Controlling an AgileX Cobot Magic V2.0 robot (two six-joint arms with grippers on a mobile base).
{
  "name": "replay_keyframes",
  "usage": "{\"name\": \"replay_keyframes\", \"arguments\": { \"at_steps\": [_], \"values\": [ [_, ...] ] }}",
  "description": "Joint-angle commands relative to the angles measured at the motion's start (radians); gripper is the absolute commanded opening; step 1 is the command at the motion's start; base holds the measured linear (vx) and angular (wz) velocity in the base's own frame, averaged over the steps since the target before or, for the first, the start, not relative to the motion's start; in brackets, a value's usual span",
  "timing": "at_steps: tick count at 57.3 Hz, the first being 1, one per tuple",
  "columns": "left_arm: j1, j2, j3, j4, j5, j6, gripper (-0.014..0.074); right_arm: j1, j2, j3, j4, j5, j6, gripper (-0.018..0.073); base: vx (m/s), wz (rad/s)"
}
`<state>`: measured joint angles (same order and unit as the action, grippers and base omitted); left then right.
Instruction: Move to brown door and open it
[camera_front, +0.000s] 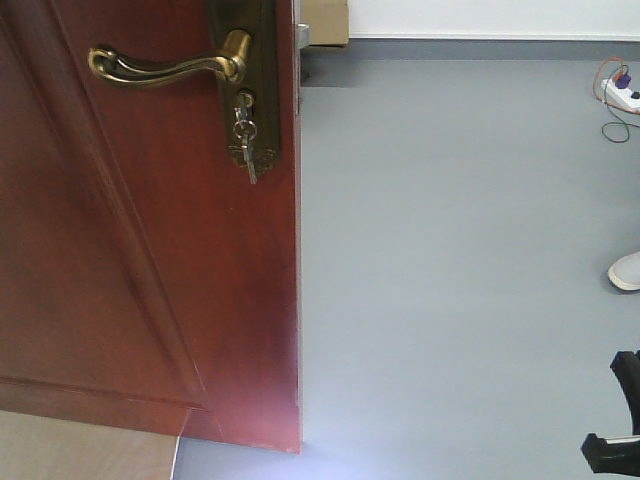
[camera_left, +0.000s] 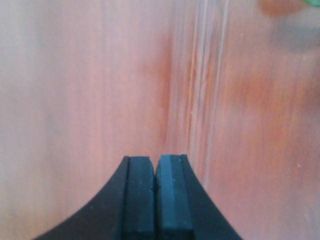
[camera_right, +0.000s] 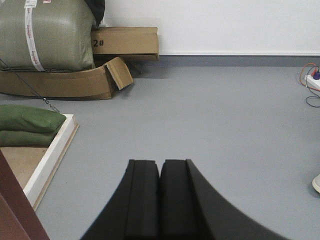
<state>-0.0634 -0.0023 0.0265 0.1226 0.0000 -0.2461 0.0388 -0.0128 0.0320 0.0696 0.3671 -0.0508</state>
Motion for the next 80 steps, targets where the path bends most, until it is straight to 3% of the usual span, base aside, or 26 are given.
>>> {"name": "replay_keyframes", "arguments": {
  "at_steps": [1,37,55,67,80],
  "values": [
    [-0.002,-0.022,-0.019,-0.011,-0.044,-0.010,0.0036,0.000,-0.006,0.004,-0.003,-0.077,-0.006,0.0000,0.00,0.00],
    [-0.002,-0.022,-0.018,-0.014,-0.051,-0.011,0.0036,0.000,-0.006,0.004,-0.003,-0.077,-0.006,0.0000,0.00,0.00],
    [-0.002,-0.022,-0.017,-0.050,-0.056,0.018,0.0036,0.000,-0.006,0.004,-0.003,-0.077,-0.006,0.0000,0.00,0.00],
    [-0.002,-0.022,-0.017,-0.123,-0.050,0.069,0.0036,0.000,-0.006,0.004,-0.003,-0.077,-0.006,0.0000,0.00,0.00],
    [-0.002,-0.022,-0.017,-0.116,-0.036,0.069,0.0036,0.000,-0.006,0.004,-0.003,-0.077,-0.006,0.0000,0.00,0.00]
  ]
}}
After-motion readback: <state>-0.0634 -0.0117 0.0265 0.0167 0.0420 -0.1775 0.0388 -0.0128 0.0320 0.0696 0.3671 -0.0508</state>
